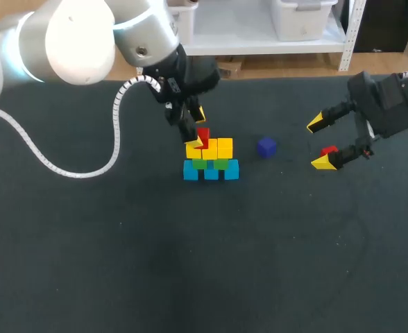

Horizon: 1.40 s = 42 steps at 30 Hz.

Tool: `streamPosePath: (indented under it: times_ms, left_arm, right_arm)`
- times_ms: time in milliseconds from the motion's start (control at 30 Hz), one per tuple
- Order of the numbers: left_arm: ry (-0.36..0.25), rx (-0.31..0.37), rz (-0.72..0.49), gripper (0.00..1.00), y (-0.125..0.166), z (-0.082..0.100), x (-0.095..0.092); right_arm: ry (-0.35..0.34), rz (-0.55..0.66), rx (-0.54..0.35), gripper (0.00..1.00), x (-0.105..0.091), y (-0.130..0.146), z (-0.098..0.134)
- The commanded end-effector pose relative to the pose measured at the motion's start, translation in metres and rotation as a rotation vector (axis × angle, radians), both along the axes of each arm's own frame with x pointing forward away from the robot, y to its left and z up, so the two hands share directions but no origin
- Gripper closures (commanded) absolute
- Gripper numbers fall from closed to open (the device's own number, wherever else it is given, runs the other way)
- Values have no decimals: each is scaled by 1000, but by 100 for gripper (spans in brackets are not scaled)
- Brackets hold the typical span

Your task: Place the blue cubes, place green cubes on the blue cubes, place the yellow cubes on the green cubes, then place the red cubes on the yellow cubes, and place purple cube on the red cubes.

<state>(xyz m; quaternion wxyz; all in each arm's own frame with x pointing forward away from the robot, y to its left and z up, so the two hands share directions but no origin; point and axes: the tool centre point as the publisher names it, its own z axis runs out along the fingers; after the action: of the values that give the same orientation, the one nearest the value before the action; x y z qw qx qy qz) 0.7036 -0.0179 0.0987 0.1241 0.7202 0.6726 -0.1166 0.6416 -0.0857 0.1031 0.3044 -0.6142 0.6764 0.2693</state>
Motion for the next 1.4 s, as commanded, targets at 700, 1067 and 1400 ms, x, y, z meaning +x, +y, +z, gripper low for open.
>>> streamPosePath:
  times_ms: [700,1067,1400]
  left_arm:
    - [-108,-180,-45,0,106,10,-30]
    - [-124,-165,-78,0,147,11,-39]
    - [-89,-139,-82,0,149,12,-41]
  right_arm:
    - [-1,1,2,0,1,0,-1]
    - [-1,1,2,0,1,0,-1]
    - [-1,1,2,0,1,0,-1]
